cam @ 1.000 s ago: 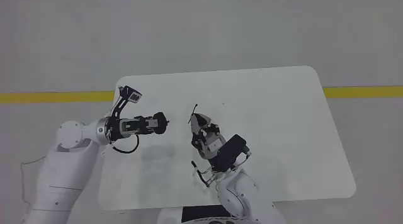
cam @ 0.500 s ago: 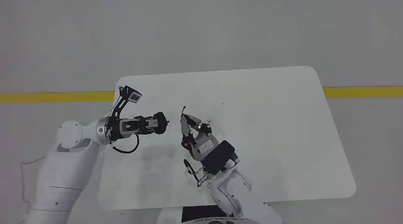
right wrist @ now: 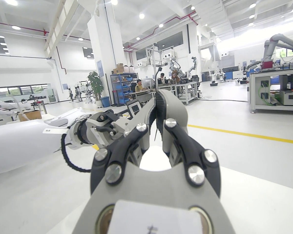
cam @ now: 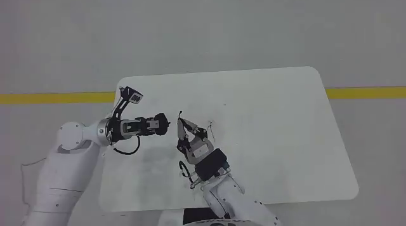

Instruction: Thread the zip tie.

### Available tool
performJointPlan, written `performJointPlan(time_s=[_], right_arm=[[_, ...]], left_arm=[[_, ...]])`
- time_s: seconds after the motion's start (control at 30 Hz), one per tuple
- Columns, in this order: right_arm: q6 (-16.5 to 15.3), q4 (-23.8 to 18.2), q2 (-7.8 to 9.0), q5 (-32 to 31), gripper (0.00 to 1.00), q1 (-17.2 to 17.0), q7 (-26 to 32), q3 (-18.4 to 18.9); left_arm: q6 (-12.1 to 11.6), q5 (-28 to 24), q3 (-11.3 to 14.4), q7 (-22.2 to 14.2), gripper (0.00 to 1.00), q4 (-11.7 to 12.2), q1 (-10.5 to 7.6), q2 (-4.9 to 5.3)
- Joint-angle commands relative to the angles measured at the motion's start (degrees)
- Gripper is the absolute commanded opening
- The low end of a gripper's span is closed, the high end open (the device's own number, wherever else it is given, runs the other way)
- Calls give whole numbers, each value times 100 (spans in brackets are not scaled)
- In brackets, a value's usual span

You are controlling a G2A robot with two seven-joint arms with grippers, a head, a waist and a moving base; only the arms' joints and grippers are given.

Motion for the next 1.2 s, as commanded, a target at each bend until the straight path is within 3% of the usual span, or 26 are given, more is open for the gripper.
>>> performJointPlan(time_s=[0.0, 0.13, 0.33, 0.53, 0.77, 1.17], right_arm=[[-1, 0, 0, -1, 0, 0, 0, 0], [-1, 0, 0, -1, 0, 0, 0, 0], [-1, 0, 0, -1, 0, 0, 0, 0], [-1, 0, 0, -1, 0, 0, 0, 0], [-1, 0, 0, -1, 0, 0, 0, 0], [-1, 0, 0, -1, 0, 0, 0, 0]], left_arm=[[0, 0, 0, 0, 0, 0, 0, 0], [0, 0, 0, 0, 0, 0, 0, 0], [137, 75, 144, 563, 0, 144, 36, -12], [101, 329, 393, 998, 0, 351, -27, -34], [0, 358, 644, 1138, 0, 422, -152, -56], [0, 267, 677, 1135, 0, 368, -223, -73]])
